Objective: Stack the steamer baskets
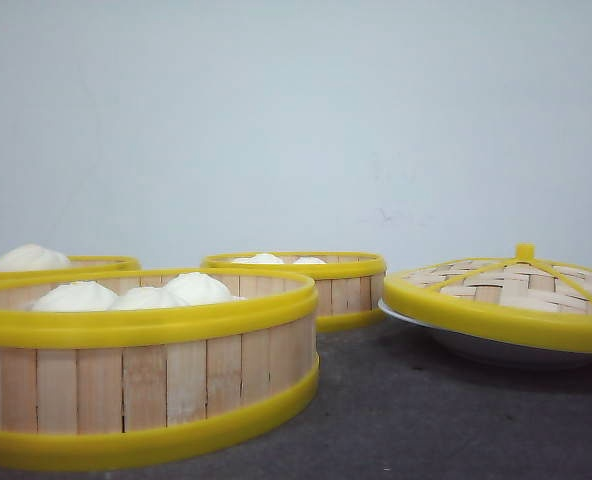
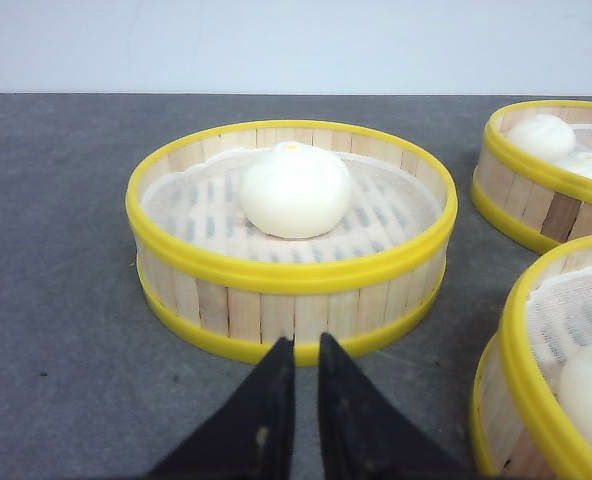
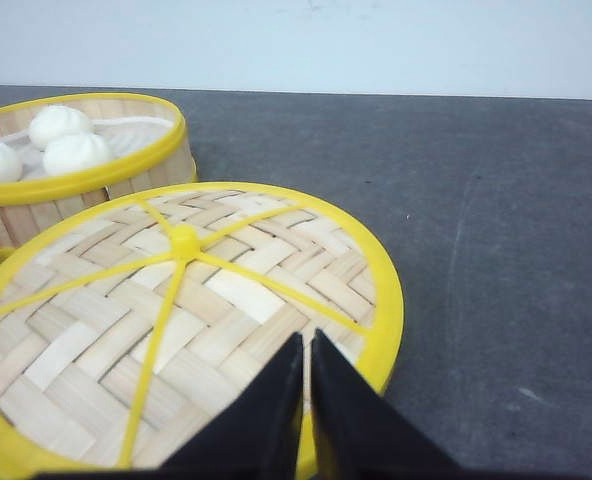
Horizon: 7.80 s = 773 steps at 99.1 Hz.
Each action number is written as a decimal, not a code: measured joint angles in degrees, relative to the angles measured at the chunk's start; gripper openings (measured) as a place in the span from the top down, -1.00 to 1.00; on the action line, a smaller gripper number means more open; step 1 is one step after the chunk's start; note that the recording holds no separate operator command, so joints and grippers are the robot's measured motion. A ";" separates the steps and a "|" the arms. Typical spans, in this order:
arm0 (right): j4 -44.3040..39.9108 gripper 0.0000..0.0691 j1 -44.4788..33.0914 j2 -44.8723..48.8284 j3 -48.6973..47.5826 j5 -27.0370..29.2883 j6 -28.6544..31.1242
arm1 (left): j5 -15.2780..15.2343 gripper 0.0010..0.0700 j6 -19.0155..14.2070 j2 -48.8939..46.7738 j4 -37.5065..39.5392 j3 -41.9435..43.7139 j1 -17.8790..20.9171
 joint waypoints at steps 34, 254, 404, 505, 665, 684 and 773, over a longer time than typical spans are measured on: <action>0.00 0.98 0.00 0.00 0.02 0.00 0.00 | 0.00 0.98 0.00 0.00 0.00 0.00 0.00; 0.00 0.98 0.00 0.00 0.00 0.02 0.00 | 0.00 0.98 0.00 0.00 0.00 0.00 0.00; -13.07 0.98 -0.04 24.13 35.82 -1.97 11.50 | 5.75 0.98 -12.50 17.44 -11.32 32.09 -0.02; -23.06 -0.81 0.04 53.27 44.46 -2.62 1.88 | 5.75 -0.19 -4.50 42.12 -27.02 43.28 -0.02; -22.97 0.60 12.52 126.84 103.71 -1.70 3.78 | 5.75 -0.21 -4.44 42.12 -26.51 43.28 -0.02; -22.53 0.93 13.03 126.92 103.93 -0.79 4.02 | 5.75 -0.21 -4.44 42.12 -26.51 43.28 -0.02; -55.39 0.94 16.68 126.35 128.45 -0.76 15.69 | 5.75 -0.21 -4.44 42.12 -26.49 43.28 -0.02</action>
